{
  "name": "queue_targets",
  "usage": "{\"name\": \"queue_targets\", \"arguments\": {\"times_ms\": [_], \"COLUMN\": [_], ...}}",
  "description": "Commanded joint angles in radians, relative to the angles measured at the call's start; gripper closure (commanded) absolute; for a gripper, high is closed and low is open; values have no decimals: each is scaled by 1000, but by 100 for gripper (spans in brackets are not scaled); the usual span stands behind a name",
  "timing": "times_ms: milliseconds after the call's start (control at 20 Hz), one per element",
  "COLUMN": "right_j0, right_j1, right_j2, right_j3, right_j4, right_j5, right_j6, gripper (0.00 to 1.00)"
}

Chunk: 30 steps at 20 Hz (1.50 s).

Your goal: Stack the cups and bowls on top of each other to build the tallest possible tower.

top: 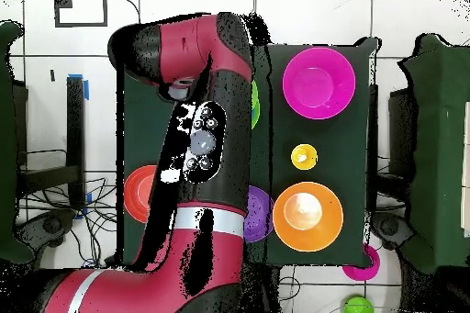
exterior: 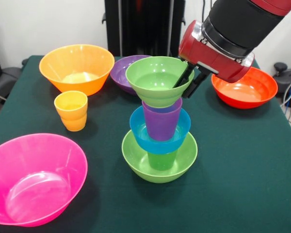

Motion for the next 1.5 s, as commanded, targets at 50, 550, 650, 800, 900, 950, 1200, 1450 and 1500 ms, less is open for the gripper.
{"name": "queue_targets", "arguments": {"times_ms": [50, 550, 650, 800, 900, 950, 1200, 1450, 1500], "right_j0": [-4, 3, 3, 5, 6, 7, 10, 11, 11], "right_j1": [-6, 8, 8, 8, 9, 9, 8, 10, 9], "right_j2": [121, 127, 128, 128, 128, 127, 125, 124, 124], "right_j3": [104, 106, 106, 106, 107, 106, 109, 106, 109], "right_j4": [-22, -16, -13, -13, -13, -14, -15, -15, -15], "right_j5": [-5, -24, -22, -21, -23, -24, -26, -27, -30], "right_j6": [-178, -149, -145, -142, -139, -136, -130, -124, -124], "gripper": [100, 100, 100, 100, 100, 100, 100, 100, 100]}}
